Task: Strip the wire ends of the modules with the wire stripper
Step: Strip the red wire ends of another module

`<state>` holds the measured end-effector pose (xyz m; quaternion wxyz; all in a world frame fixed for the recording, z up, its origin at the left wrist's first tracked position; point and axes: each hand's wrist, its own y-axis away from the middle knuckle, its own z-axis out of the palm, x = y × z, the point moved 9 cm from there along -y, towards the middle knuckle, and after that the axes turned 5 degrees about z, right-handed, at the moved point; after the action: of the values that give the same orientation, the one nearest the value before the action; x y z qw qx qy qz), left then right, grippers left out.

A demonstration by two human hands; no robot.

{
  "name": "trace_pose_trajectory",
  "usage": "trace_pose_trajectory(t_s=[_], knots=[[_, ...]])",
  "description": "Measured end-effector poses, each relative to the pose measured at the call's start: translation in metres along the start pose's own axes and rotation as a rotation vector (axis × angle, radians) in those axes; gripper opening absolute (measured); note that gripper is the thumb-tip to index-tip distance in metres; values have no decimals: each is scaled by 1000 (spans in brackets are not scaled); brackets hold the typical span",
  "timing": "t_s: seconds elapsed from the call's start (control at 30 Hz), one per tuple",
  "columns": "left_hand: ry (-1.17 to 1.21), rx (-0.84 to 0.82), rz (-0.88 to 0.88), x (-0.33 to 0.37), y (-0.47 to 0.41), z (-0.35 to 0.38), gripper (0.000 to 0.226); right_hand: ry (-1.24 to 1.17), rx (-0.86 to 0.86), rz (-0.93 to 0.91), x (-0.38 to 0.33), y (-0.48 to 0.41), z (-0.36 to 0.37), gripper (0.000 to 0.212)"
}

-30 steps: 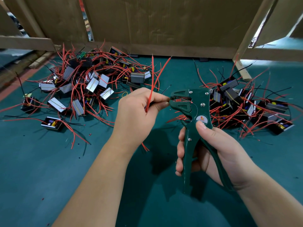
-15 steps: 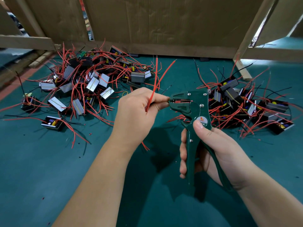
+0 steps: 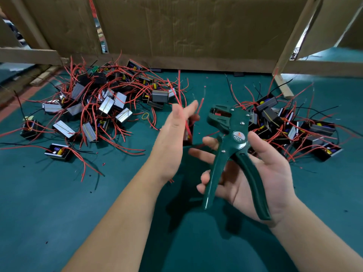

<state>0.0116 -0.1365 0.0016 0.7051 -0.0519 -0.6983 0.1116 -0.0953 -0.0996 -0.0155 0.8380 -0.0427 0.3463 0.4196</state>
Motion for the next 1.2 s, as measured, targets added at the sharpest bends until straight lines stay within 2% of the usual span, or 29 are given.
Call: trace_pose_trajectory(t_s=[0.07, 0.13, 0.23, 0.37, 0.6, 0.67, 0.77, 0.87, 0.9, 0.97, 1.07, 1.13, 1.2], knots=[[224, -174, -66, -2, 9, 25, 81, -20, -88, -7, -1, 1, 7, 67], [188, -287, -4, 3, 12, 39, 90, -7, -111, -18, -3, 1, 7, 71], [171, -340, 49, 6, 12, 42, 91, 54, -71, -24, -5, 1, 0, 75], [282, -359, 38, 8, 9, 35, 99, 65, -5, -62, -8, 2, -6, 83], [433, -268, -50, 3, 2, 22, 107, 73, 26, -107, -14, 2, -8, 87], [412, -211, -61, 2, -1, 18, 106, 121, 19, -136, -20, 4, -7, 86], [175, 11, -71, -4, -6, -6, 87, 217, 72, -272, -40, 9, -11, 72], [-420, 265, 167, 22, -3, -41, 47, 230, 183, -481, -69, 21, -21, 26], [-632, 327, 234, 29, -1, -49, 41, 202, 191, -519, -75, 25, -22, 18], [-905, 461, 194, 31, 3, -68, 39, 151, 185, -540, -79, 28, -26, 20], [-1111, 623, 66, 30, 11, -91, 38, 151, 184, -503, -72, 24, -29, 14], [-1192, 692, 6, 30, 15, -104, 43, 165, 186, -474, -68, 20, -28, 28], [-1192, 703, -163, 20, 17, -121, 48, 159, 188, -447, -64, 18, -27, 45]])
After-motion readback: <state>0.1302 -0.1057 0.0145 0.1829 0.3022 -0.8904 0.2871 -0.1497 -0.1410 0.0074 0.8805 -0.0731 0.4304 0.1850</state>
